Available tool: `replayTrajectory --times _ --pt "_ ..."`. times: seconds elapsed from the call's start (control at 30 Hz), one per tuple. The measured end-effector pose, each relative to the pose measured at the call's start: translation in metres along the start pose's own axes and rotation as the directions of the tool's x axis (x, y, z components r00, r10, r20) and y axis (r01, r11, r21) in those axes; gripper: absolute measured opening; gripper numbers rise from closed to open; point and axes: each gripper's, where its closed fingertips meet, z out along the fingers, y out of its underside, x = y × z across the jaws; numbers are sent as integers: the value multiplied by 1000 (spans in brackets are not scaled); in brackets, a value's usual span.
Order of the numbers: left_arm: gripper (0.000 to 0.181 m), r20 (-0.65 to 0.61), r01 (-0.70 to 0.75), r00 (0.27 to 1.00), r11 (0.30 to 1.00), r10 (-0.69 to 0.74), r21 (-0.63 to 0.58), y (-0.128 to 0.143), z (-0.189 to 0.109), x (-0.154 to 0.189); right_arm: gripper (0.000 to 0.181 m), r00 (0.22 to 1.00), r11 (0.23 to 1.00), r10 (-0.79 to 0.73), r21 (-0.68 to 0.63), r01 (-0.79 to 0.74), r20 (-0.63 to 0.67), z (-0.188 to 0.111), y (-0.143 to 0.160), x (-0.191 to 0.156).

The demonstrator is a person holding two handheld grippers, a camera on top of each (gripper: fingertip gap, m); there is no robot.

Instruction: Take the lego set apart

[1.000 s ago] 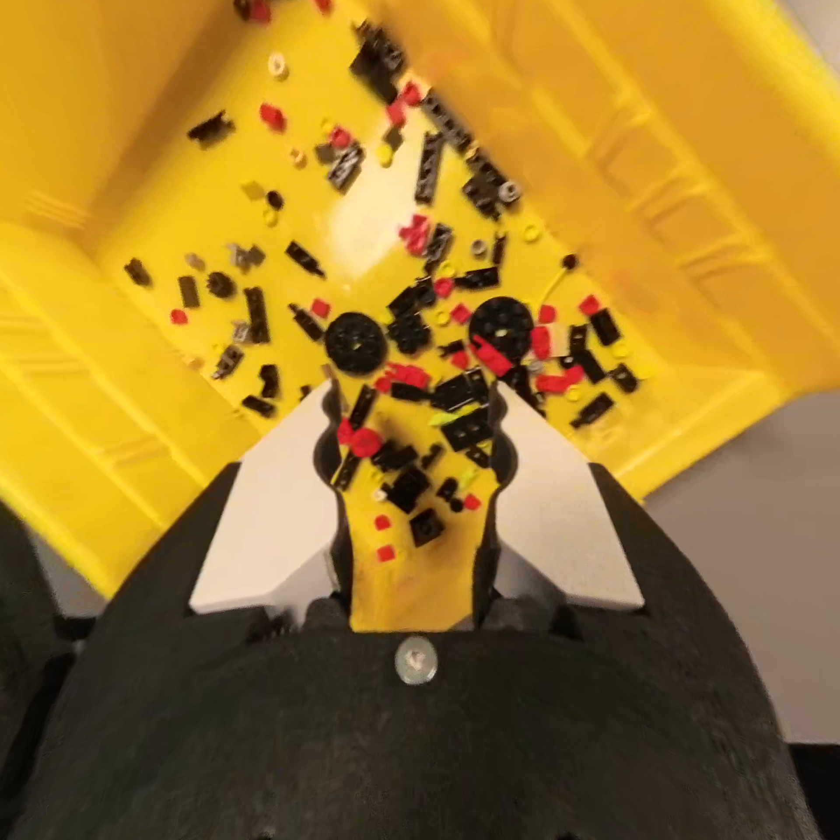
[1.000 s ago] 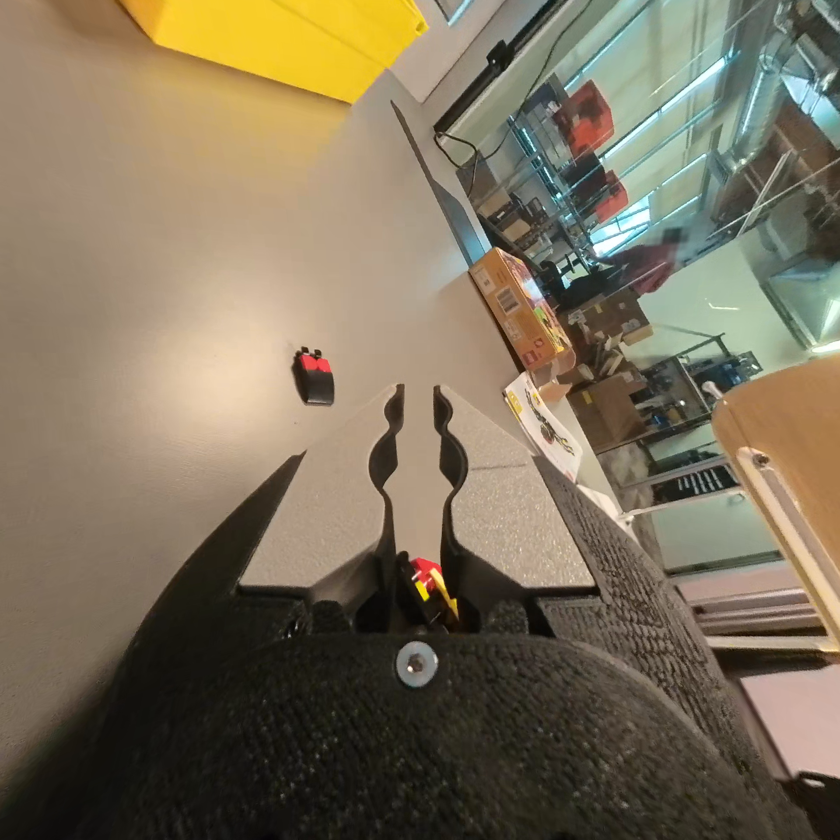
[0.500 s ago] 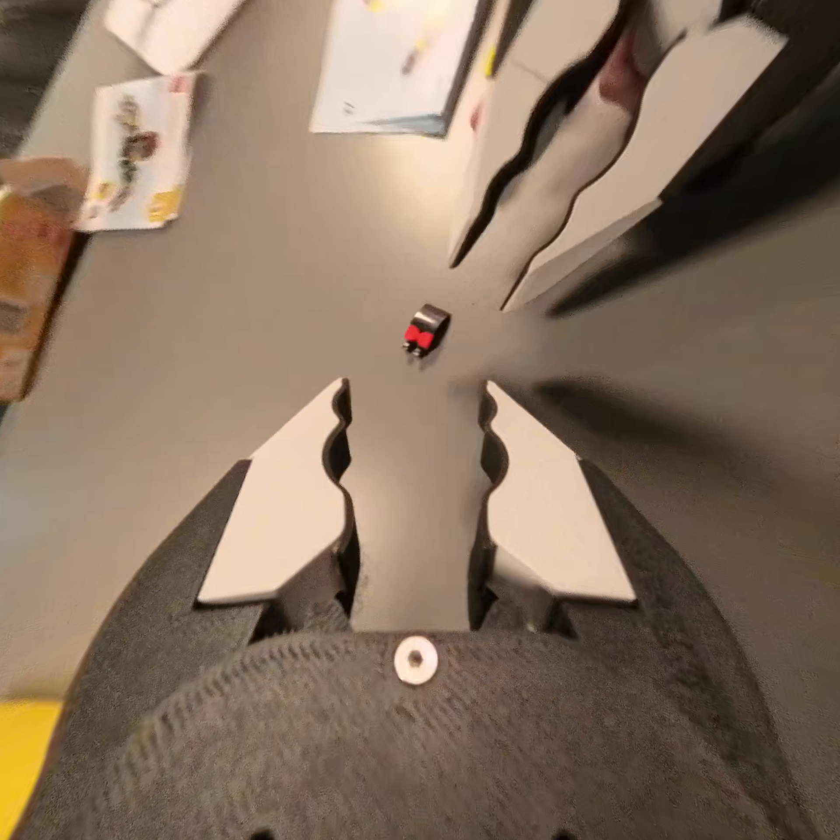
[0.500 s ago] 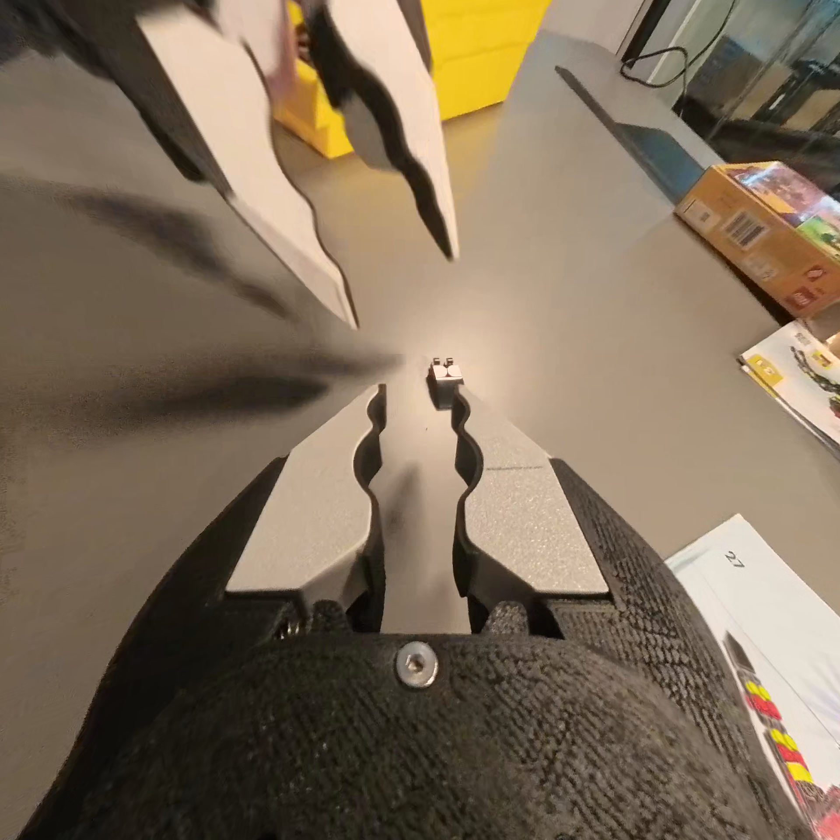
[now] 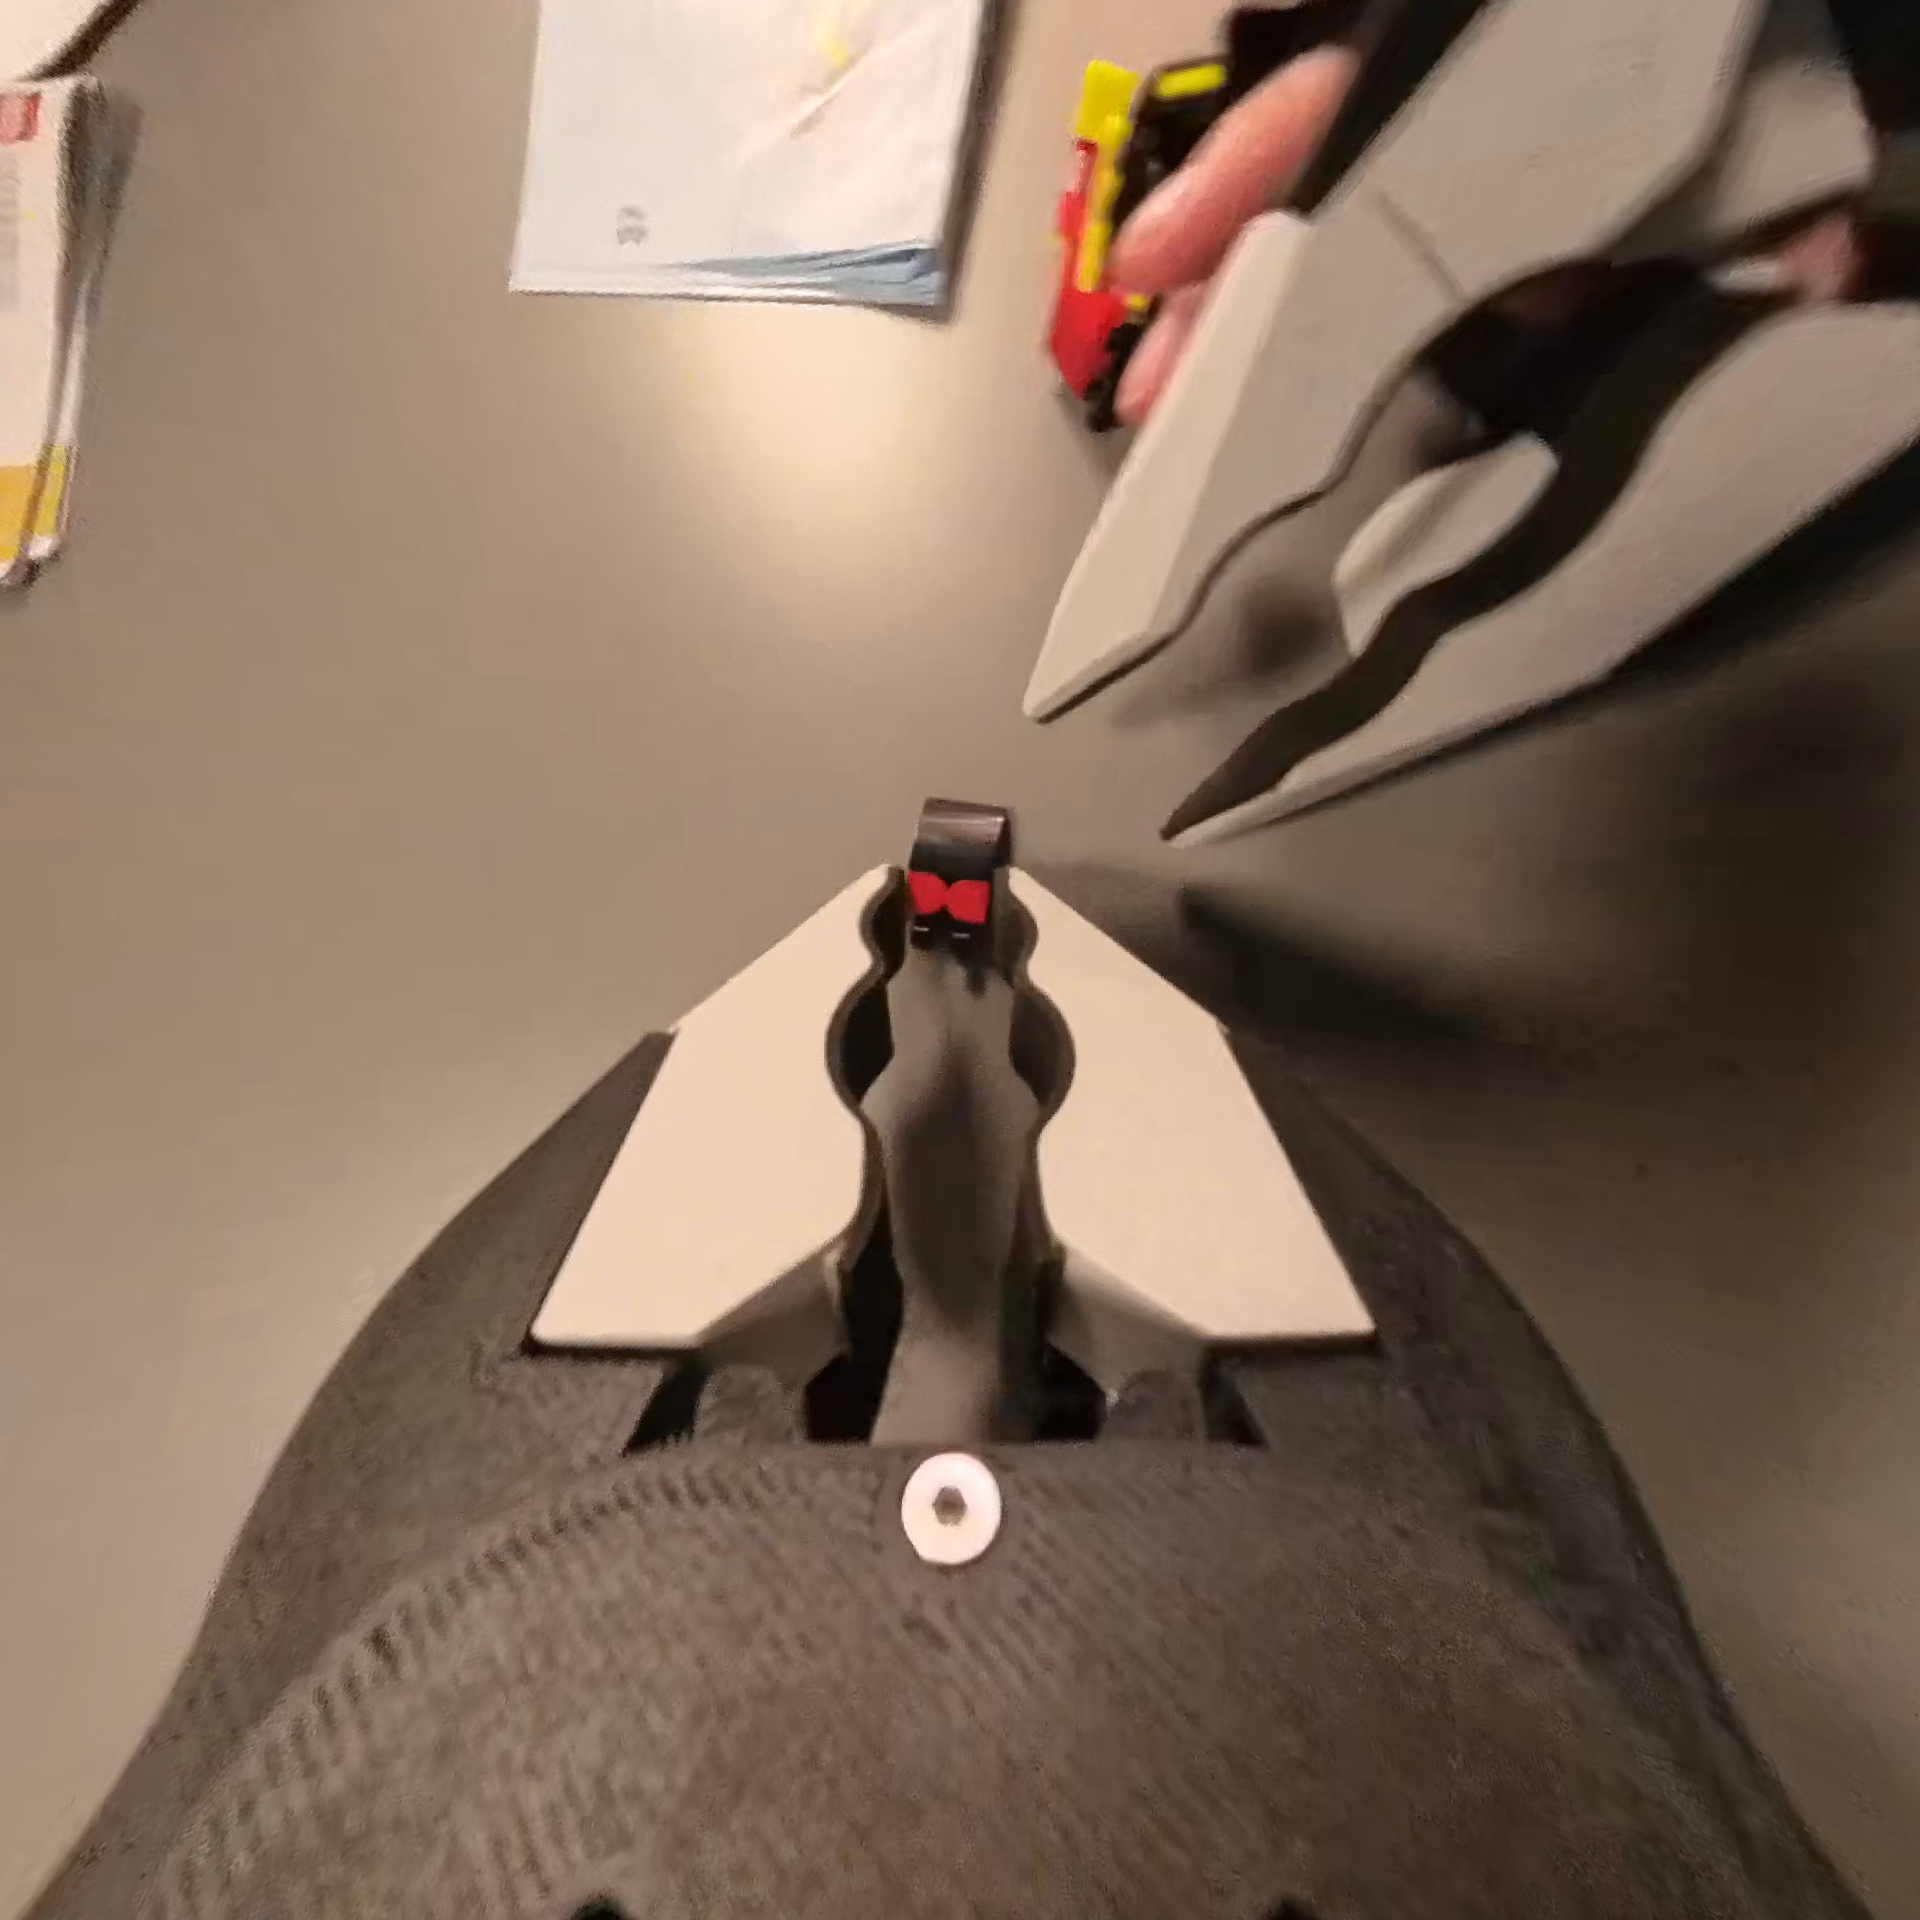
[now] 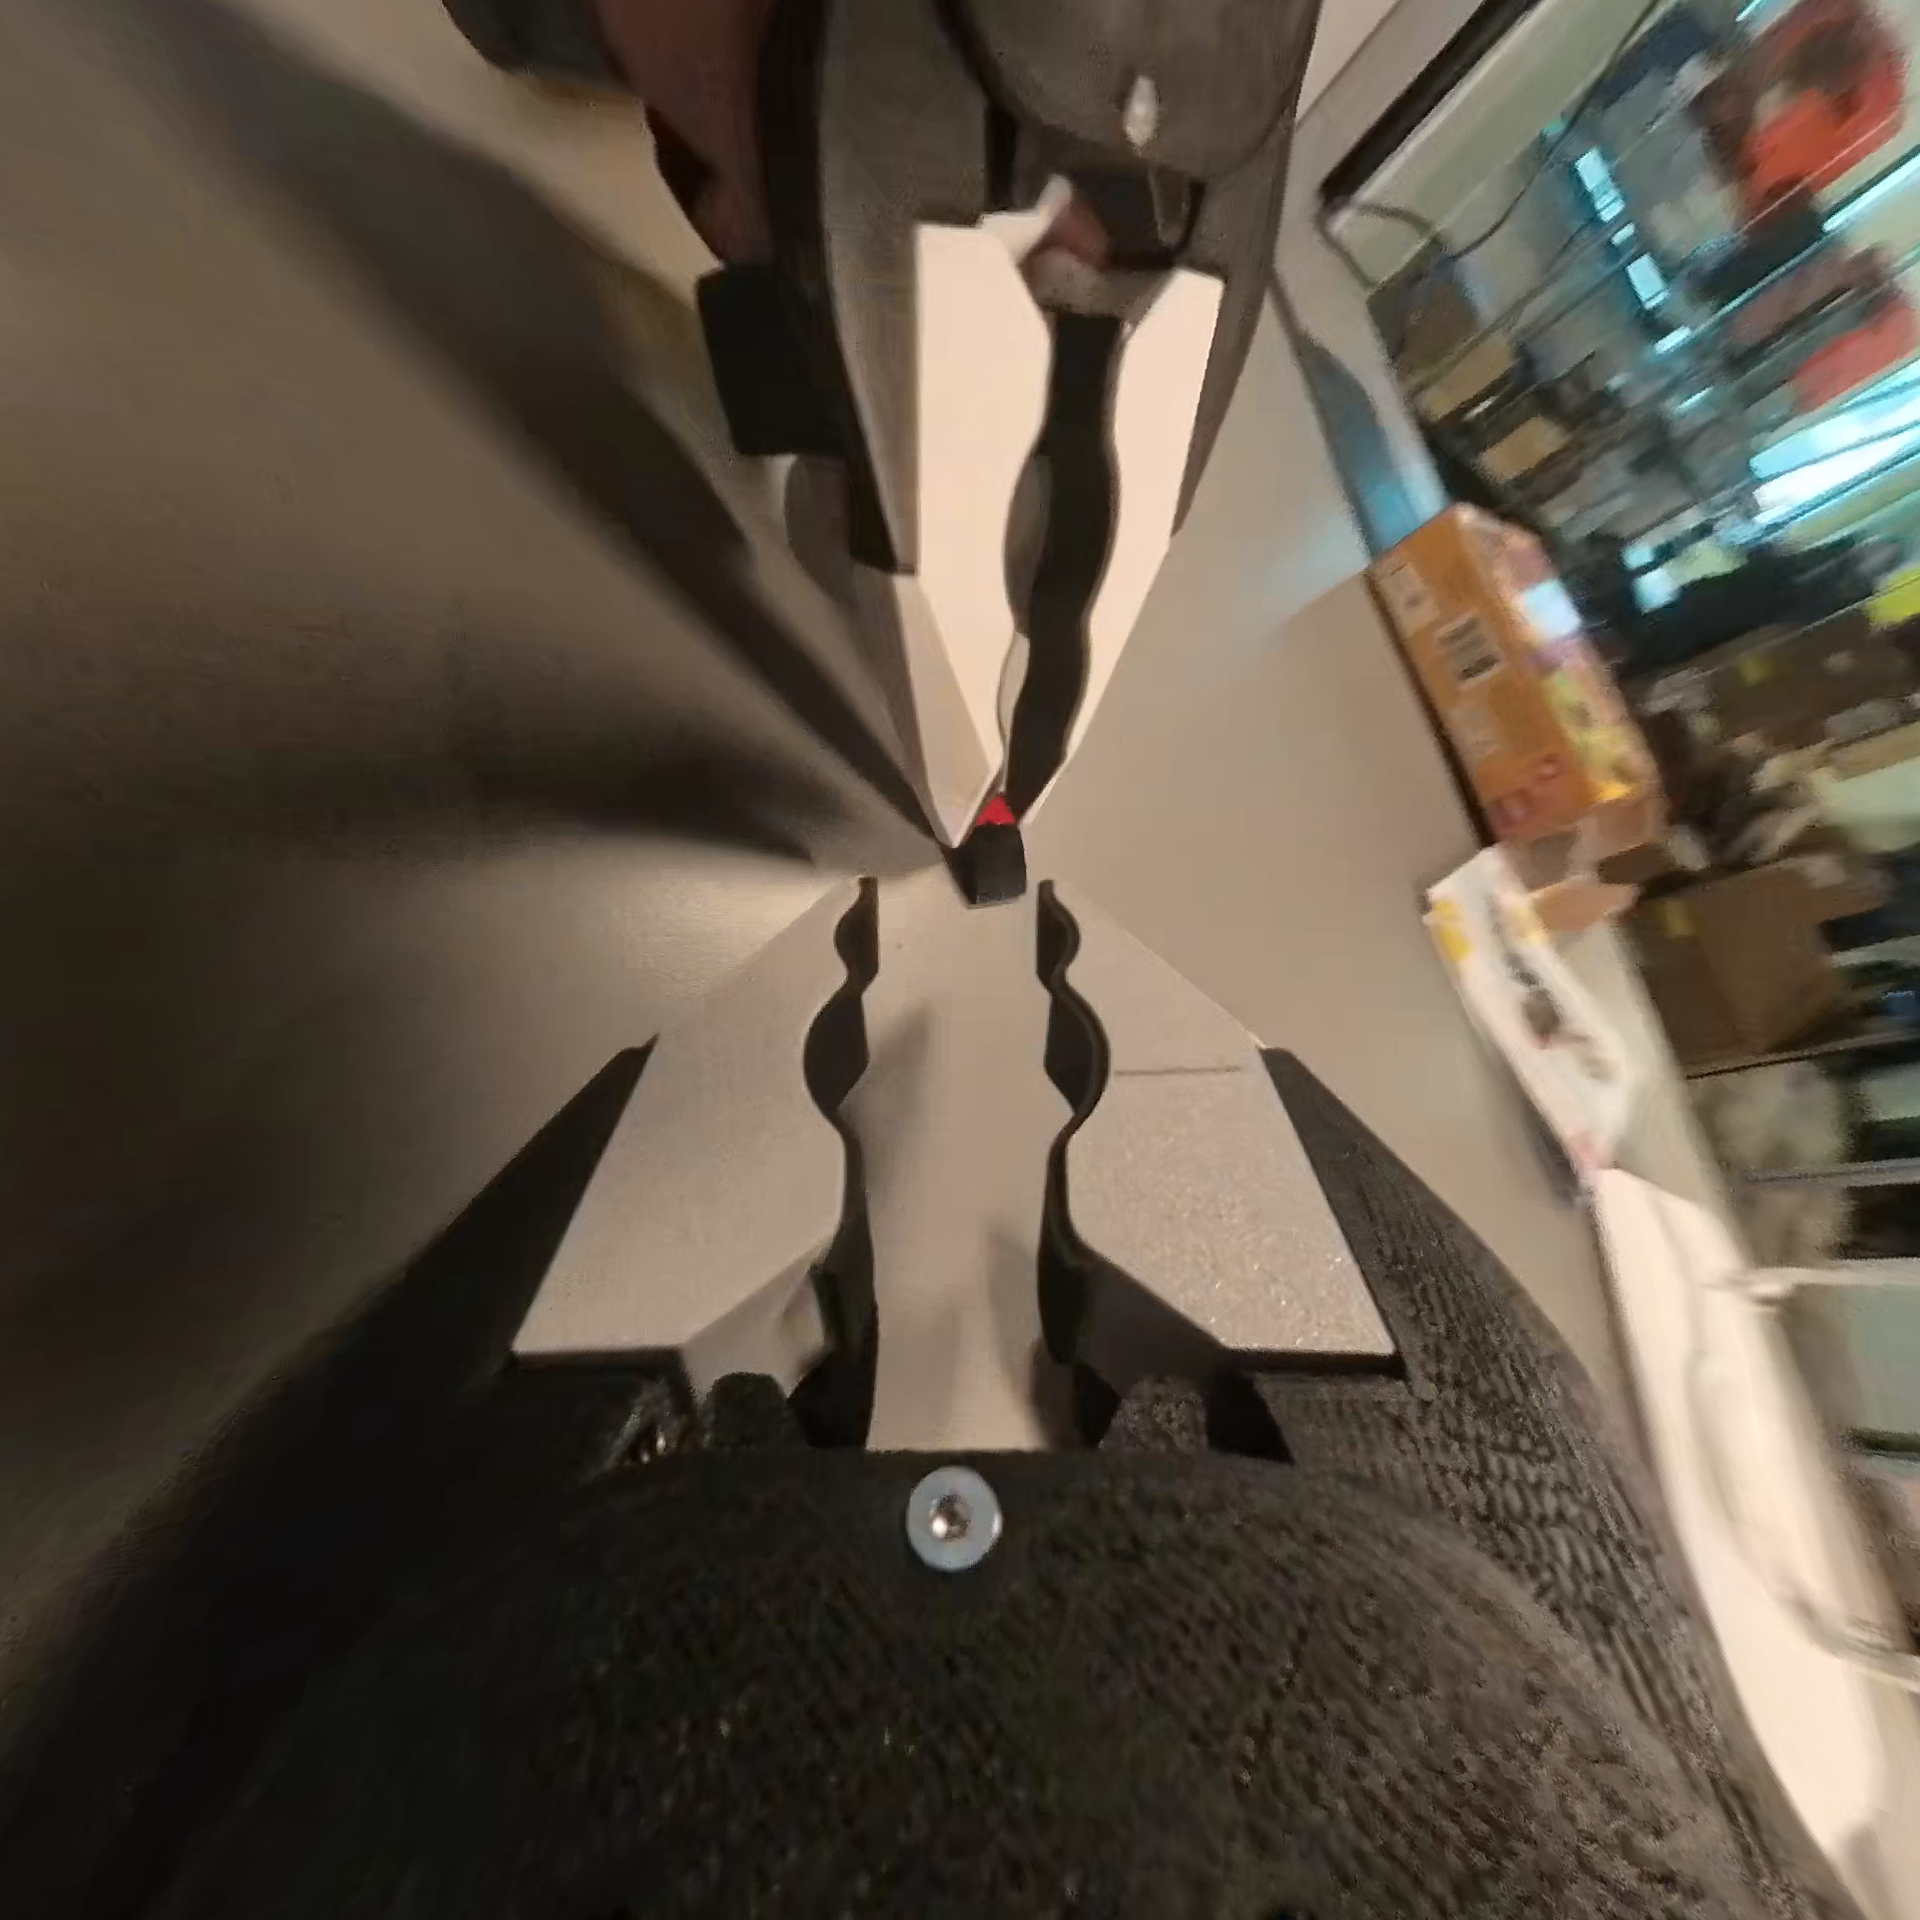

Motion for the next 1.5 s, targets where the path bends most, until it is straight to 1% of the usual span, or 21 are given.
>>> replayTrajectory --times 0.03,0.07,0.13,0.2,0.37,0.4,0.5,0.57,0.7,0.8,0.87,0.93,1.0,1.13,1.2,1.27,1.33,1.4,1.43,1.47,1.5 --pt "15 18 40 999 999 -40 14 -1 0 -3 29 997 998 -63 -10 62 -45 1 0 3" --pt "15 -11 88 996 995 -87 49 -6 0 0 29 987 991 -134 -28 132 -88 3 1 5" --pt "14 -136 210 971 971 -194 115 -20 -4 12 33 948 963 -268 -64 260 -170 7 -1 10" --pt "15 -250 296 935 941 -252 161 -33 -10 21 33 907 934 -355 -115 337 -225 10 0 16" --pt "15 -372 394 877 898 -304 197 -39 -20 26 6 840 894 -441 -238 379 -317 10 10 34" --pt "14 -392 408 866 891 -309 198 -39 -22 28 0 833 891 -448 -236 387 -325 10 9 35" --pt "14 -413 442 849 872 -330 210 -42 -24 27 1 818 891 -450 -239 386 -359 8 7 39" --pt "14 -374 439 862 873 -342 211 -42 -21 23 13 807 889 -451 -274 368 -380 7 10 45" --pt "14 -284 436 885 872 -369 222 -43 -15 13 25 824 891 -439 -293 347 -358 8 14 42" --pt "14 -330 456 869 854 -368 249 -48 -21 15 23 811 876 -469 -302 376 -351 10 12 39" --pt "14 -325 442 874 868 -360 226 -46 -18 19 6 806 873 -476 -303 382 -353 10 10 39" --pt "14 -316 419 884 884 -346 205 -44 -17 22 4 798 859 -501 -305 411 -336 9 9 36" --pt "14 -372 413 872 887 -319 206 -46 -28 28 2 745 834 -551 -259 487 -376 2 -3 35" --pt "13 -554 463 779 866 -294 191 -43 -49 43 2 626 752 -640 -198 628 -445 -7 -27 26" --pt "13 -608 466 746 865 -272 185 -41 -55 49 2 595 725 -659 -176 666 -461 -10 -32 21" --pt "12 -632 463 733 865 -251 193 -40 -58 51 2 580 712 -666 -168 682 -469 -12 -35 20" --pt "12 -621 456 745 865 -244 208 -40 -58 49 2 586 715 -665 -169 678 -463 -11 -33 20" --pt "13 -536 390 815 892 -220 228 -39 -53 46 0 620 733 -657 -173 658 -429 -7 -26 21" --pt "12 -464 328 865 915 -192 234 -37 -49 43 1 639 743 -653 -182 644 -406 -5 -21 22" --pt "0 -369 257 916 938 -159 234 -35 -47 38 1 658 748 -657 -211 629 -368 -2 -11 23" --pt "0 -219 180 968 950 -124 257 -33 -48 22 2 681 753 -657 -236 614 -324 2 0 23"
